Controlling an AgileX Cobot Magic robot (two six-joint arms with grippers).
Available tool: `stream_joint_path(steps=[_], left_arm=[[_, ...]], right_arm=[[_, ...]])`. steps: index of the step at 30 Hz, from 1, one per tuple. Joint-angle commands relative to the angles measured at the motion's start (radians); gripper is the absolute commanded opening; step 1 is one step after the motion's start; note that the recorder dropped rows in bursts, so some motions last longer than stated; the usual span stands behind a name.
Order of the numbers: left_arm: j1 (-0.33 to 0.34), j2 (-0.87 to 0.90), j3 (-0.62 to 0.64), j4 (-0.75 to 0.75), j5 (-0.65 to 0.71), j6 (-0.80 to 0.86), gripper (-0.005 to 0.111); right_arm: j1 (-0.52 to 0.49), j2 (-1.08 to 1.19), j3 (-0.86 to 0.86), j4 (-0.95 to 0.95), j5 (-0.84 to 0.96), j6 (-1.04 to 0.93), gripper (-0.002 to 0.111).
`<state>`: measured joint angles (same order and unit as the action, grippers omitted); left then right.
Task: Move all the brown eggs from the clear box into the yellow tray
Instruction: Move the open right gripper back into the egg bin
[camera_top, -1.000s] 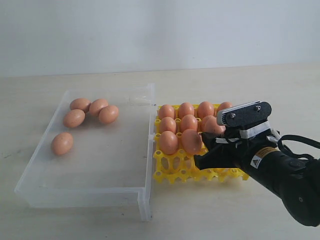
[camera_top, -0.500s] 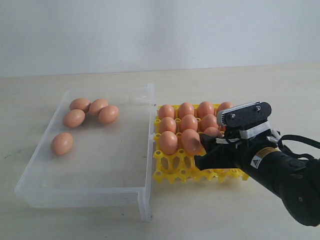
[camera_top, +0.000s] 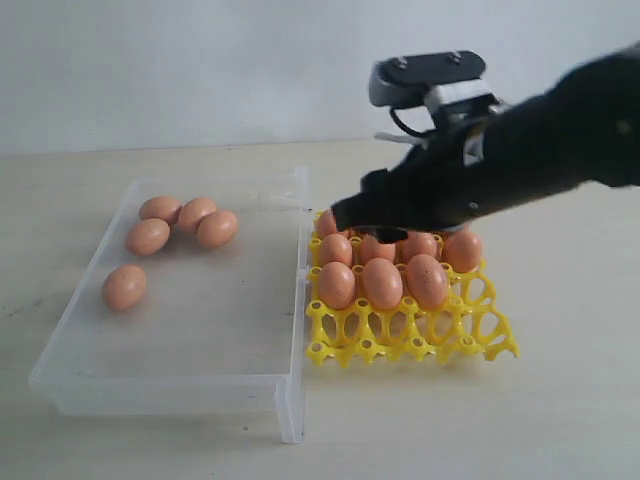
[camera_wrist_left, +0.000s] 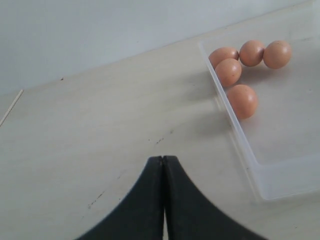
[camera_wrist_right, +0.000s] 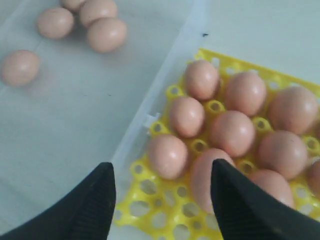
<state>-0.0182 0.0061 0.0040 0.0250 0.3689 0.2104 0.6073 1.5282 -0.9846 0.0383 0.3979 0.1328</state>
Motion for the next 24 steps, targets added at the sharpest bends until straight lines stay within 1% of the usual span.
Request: stream_joint_path(steps=[1,2,3,4,5,6,7,8,9,10,11,16,20,24], left_arm=[[-0.002,-0.006,-0.004,0.0,-0.006,-0.005,0.0],[-0.002,-0.006,-0.004,0.0,-0.006,-0.005,0.0],[-0.002,-0.006,-0.004,0.0,-0.006,-0.005,0.0],[-0.002,-0.006,-0.004,0.0,-0.006,-0.005,0.0],[-0.002,-0.006,-0.004,0.0,-0.006,-0.005,0.0],[-0.002,-0.006,-0.004,0.0,-0.006,-0.005,0.0],[-0.002,-0.006,-0.004,0.0,-0.006,-0.005,0.0],[-0.002,-0.006,-0.004,0.0,-0.006,-0.005,0.0],[-0.002,-0.006,-0.004,0.0,-0.006,-0.005,0.0],[-0.002,-0.006,-0.004,0.0,-0.006,-0.005,0.0],[-0.002,-0.006,-0.004,0.0,-0.006,-0.005,0.0],[-0.002,-0.006,-0.004,0.0,-0.006,-0.005,0.0],[-0.002,-0.006,-0.004,0.0,-0.006,-0.005,0.0],[-0.002,-0.006,-0.004,0.0,-0.006,-0.005,0.0]], right_arm=[[0.083,0.165,-0.222,0.334,0.146,-0.286,0.055],[0.11,0.243,-0.3,0.422,0.18,-0.344,0.055],[0.143,0.338,-0.396,0.448,0.207,-0.349,0.055],[0.158,0.384,-0.435,0.448,0.212,-0.347,0.055],[0.183,0.477,-0.538,0.434,0.227,-0.301,0.055],[0.189,0.514,-0.593,0.435,0.234,-0.276,0.055],[0.196,0.613,-0.704,0.441,0.247,-0.165,0.055],[0.196,0.64,-0.746,0.441,0.247,-0.087,0.055],[0.196,0.719,-0.844,0.441,0.247,0.077,0.055],[0.196,0.753,-0.878,0.443,0.245,0.121,0.055],[0.196,0.81,-0.949,0.448,0.245,0.172,0.055],[0.196,0.908,-1.07,0.46,0.263,0.268,0.055],[0.196,0.948,-1.099,0.457,0.26,0.333,0.058],[0.196,0.97,-1.11,0.436,0.257,0.341,0.058]])
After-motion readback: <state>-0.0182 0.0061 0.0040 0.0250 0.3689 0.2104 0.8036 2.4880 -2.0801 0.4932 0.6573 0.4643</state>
